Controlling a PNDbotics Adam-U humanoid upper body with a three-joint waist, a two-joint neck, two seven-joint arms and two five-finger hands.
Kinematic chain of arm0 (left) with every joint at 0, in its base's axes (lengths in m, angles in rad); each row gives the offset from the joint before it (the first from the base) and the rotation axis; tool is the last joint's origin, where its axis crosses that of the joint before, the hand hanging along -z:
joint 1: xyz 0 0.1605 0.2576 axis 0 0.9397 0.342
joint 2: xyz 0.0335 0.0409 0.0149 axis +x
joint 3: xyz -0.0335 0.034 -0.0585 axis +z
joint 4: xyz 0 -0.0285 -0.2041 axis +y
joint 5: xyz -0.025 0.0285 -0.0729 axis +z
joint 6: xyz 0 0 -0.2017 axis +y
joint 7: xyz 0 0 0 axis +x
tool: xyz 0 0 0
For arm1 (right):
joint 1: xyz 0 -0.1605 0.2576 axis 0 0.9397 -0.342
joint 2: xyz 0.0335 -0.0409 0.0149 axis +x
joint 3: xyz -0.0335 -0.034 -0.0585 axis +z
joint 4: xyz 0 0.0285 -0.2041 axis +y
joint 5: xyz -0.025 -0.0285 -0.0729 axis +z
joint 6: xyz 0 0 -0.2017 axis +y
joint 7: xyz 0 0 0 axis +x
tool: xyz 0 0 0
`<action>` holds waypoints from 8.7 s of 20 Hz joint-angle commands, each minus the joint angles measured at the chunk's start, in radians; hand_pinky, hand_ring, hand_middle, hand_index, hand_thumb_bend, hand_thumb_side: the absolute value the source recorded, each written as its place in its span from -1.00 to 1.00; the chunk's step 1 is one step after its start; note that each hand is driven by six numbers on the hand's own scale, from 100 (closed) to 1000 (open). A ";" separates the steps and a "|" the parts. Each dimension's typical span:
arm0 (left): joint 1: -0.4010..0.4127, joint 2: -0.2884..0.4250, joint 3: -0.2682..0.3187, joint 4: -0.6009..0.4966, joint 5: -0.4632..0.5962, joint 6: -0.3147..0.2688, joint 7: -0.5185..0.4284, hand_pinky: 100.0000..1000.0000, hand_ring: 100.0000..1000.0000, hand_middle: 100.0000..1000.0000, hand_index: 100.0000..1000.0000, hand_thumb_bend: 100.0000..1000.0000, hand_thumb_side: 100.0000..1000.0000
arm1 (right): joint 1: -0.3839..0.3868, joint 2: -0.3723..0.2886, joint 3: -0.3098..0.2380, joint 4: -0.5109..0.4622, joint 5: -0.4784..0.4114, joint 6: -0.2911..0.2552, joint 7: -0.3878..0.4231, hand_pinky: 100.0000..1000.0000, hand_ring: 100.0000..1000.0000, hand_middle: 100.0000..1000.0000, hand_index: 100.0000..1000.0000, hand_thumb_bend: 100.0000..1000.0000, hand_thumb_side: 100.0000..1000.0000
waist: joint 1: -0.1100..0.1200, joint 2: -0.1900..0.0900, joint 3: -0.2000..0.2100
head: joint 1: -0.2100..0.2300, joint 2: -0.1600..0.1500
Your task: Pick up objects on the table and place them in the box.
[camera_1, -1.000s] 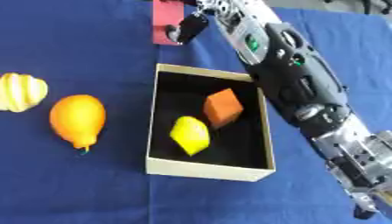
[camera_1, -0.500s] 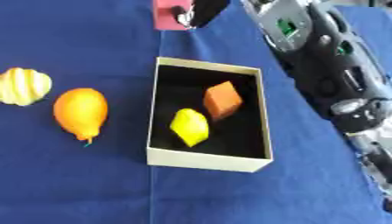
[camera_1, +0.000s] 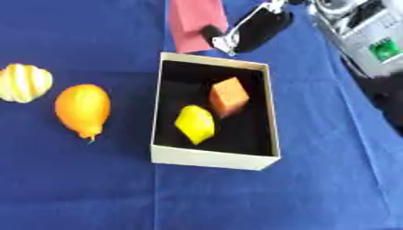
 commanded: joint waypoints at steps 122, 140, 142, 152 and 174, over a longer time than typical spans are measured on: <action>-0.193 0.307 -0.387 0.492 -0.362 0.007 -0.750 0.71 0.63 0.49 0.72 -0.10 -0.83 | 0.442 0.111 -0.287 -0.022 -0.281 -0.161 -0.638 0.94 0.76 0.36 0.60 -1.00 -0.26 | 0.087 -0.039 -0.074 | 0.076 0.015; -0.227 0.237 -0.392 0.618 -0.461 0.021 -0.703 0.64 0.55 0.37 0.44 -0.43 -0.95 | 0.455 0.129 -0.286 -0.022 -0.301 -0.149 -0.627 0.94 0.76 0.35 0.59 -1.00 -0.26 | 0.086 -0.043 -0.075 | 0.094 0.013; -0.228 0.232 -0.391 0.625 -0.463 0.020 -0.691 0.60 0.50 0.31 0.36 -0.62 -1.00 | 0.457 0.130 -0.286 -0.022 -0.302 -0.149 -0.626 0.94 0.76 0.35 0.59 -1.00 -0.26 | 0.085 -0.043 -0.075 | 0.094 0.013; -0.218 0.245 -0.369 0.528 -0.433 0.011 -0.641 0.52 0.36 0.15 -0.02 -0.80 -1.00 | 0.468 0.133 -0.292 -0.022 -0.305 -0.157 -0.622 0.95 0.77 0.35 0.58 -1.00 -0.26 | 0.082 -0.046 -0.075 | 0.094 0.022; -0.383 0.006 -0.483 0.006 -0.336 0.020 -0.811 0.50 0.31 0.14 0.00 -1.00 -1.00 | 0.470 0.124 -0.325 -0.022 -0.323 -0.179 -0.650 0.94 0.77 0.35 0.56 -1.00 -0.26 | 0.074 -0.064 -0.050 | 0.037 0.041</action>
